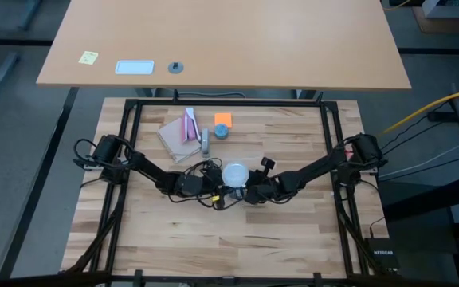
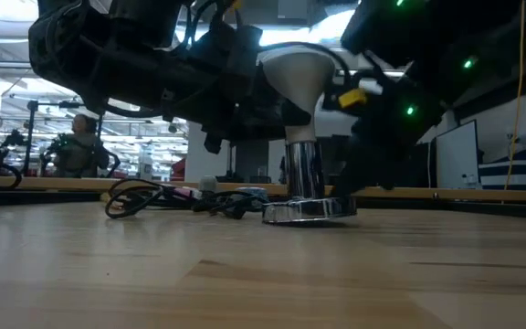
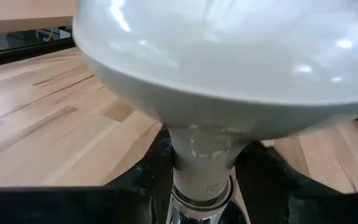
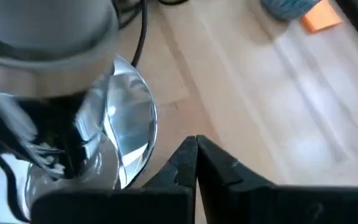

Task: Screw lightbulb
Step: Remove the white lightbulb from the silver lamp

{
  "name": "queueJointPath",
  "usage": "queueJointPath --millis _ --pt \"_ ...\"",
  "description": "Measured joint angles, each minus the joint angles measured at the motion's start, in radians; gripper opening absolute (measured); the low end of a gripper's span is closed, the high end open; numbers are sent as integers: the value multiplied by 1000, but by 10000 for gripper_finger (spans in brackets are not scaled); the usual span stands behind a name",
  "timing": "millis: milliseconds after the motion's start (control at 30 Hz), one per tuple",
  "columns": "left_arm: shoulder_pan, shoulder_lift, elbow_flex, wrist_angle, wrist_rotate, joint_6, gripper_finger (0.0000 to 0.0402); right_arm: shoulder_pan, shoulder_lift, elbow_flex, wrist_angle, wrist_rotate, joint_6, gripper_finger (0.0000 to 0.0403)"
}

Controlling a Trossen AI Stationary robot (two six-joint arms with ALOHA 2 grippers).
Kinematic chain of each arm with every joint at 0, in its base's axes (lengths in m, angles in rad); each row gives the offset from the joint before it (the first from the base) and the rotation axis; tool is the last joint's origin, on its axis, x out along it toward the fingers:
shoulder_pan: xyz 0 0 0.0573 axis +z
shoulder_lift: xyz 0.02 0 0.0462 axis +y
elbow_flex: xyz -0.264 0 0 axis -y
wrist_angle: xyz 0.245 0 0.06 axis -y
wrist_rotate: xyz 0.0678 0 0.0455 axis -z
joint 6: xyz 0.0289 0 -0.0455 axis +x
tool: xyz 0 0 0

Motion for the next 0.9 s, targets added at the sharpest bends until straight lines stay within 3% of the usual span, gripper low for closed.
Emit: queueJointPath --millis 300,667,900 --pt "2 0 0 -3 -14 3 142 10 41 -2 105 -112 -26 10" --pt "5 -2 3 -8 -75 48 140 86 41 0 130 -146 105 10" --pt "5 -2 3 -10 -78 51 140 132 41 1 201 -106 125 10"
